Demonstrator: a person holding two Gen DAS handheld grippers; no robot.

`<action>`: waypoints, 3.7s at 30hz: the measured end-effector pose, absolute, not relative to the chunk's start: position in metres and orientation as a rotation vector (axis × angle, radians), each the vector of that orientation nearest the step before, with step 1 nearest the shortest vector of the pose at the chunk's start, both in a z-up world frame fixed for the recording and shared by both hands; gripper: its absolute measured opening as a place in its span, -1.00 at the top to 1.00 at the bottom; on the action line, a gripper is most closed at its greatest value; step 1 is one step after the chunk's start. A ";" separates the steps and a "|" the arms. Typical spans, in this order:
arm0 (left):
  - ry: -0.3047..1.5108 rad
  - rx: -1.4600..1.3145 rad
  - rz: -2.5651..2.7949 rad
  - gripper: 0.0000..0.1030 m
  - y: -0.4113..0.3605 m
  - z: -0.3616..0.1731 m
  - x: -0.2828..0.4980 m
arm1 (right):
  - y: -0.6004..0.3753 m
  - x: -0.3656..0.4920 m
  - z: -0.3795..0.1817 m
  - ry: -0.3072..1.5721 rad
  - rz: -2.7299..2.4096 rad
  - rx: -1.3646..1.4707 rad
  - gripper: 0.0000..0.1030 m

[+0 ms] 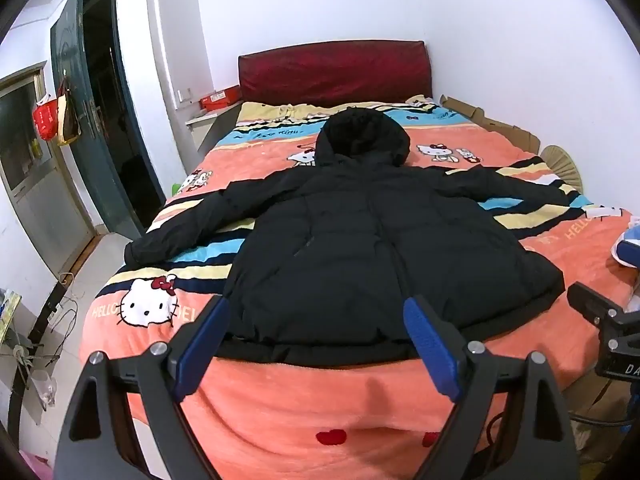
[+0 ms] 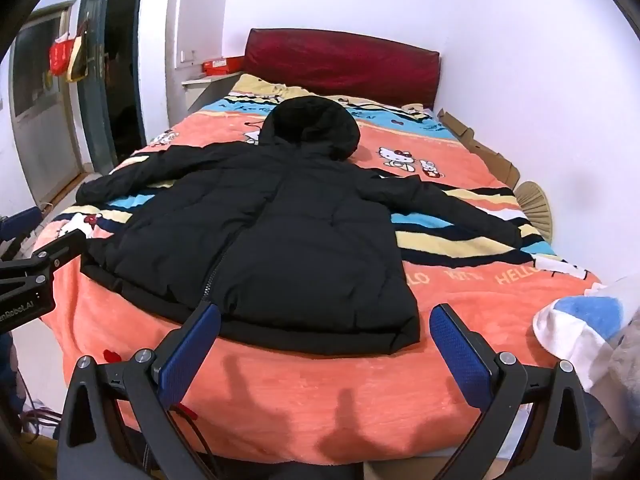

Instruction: Fold large clothes

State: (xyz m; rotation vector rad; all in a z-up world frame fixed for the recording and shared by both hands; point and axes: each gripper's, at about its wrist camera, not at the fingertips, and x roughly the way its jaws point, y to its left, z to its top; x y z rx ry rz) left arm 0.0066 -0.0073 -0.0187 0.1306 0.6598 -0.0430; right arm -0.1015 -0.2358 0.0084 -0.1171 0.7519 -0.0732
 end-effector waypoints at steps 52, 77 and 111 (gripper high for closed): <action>0.805 0.063 -0.095 -0.73 0.000 -0.015 0.083 | -0.220 -0.032 0.006 0.800 0.037 -0.176 -0.99; 0.918 0.043 -0.035 -0.73 0.007 -0.048 0.122 | -0.210 -0.001 -0.049 0.953 0.066 -0.278 -0.99; 1.053 0.094 0.013 -0.73 -0.007 -0.087 0.166 | -0.225 0.029 -0.085 1.161 0.262 0.035 -0.99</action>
